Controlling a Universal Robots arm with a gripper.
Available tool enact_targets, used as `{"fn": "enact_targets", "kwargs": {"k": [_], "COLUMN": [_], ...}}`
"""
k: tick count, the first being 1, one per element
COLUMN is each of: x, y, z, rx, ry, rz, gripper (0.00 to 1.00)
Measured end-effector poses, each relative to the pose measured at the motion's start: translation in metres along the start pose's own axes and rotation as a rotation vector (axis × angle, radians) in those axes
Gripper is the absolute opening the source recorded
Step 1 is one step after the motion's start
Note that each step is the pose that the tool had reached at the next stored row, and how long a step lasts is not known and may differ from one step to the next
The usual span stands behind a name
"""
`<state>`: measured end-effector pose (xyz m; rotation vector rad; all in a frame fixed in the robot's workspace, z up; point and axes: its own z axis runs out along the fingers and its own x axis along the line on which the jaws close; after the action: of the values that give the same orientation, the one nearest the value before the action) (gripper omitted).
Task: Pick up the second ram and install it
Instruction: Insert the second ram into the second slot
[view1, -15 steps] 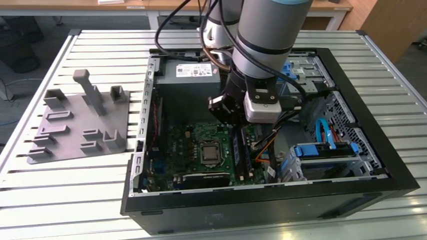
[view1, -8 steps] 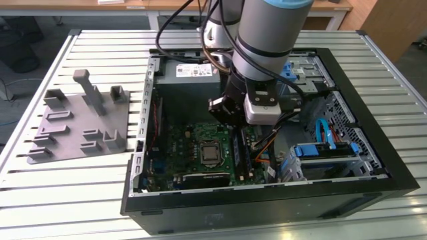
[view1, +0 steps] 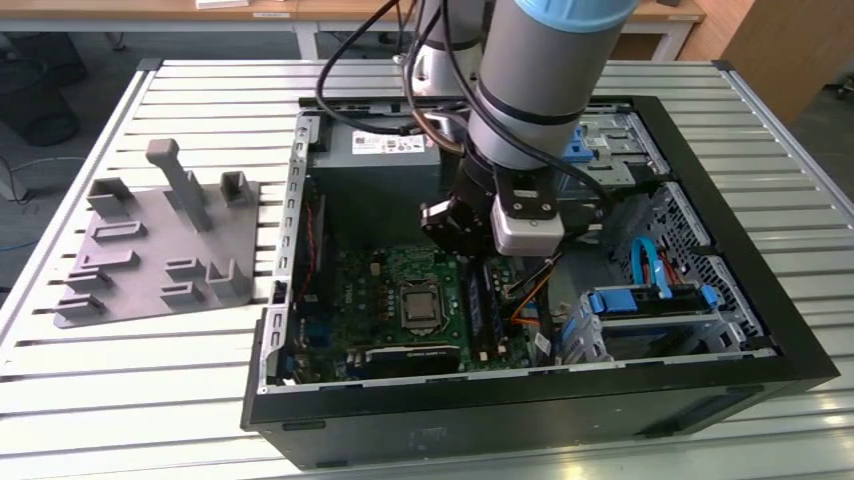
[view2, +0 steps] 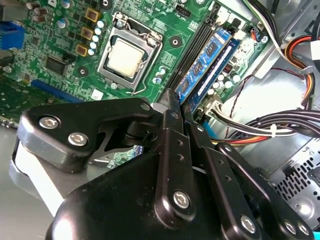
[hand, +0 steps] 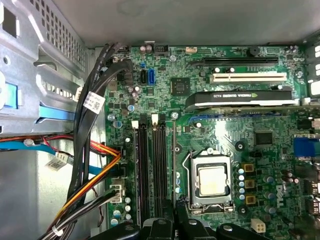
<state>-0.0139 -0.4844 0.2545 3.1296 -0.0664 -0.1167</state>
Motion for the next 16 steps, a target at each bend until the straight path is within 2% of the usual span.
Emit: {"fn": "enact_targets", "kwargs": {"k": [4,7,12,16], "x": [0.0012,0.0015,0.0025,0.0026], "y": [0.0,-0.0001,0.0,0.0], "z": [0.0016,0.0037,0.0078,0.0079], "rx": [-0.0007,0.0019,0.0006,-0.001], "ry": [0.0001,-0.0001,-0.0001,0.0009], "rz": [-0.007,0.024,0.011,0.008], "gripper": [0.14,0.14,0.14,0.14]}}
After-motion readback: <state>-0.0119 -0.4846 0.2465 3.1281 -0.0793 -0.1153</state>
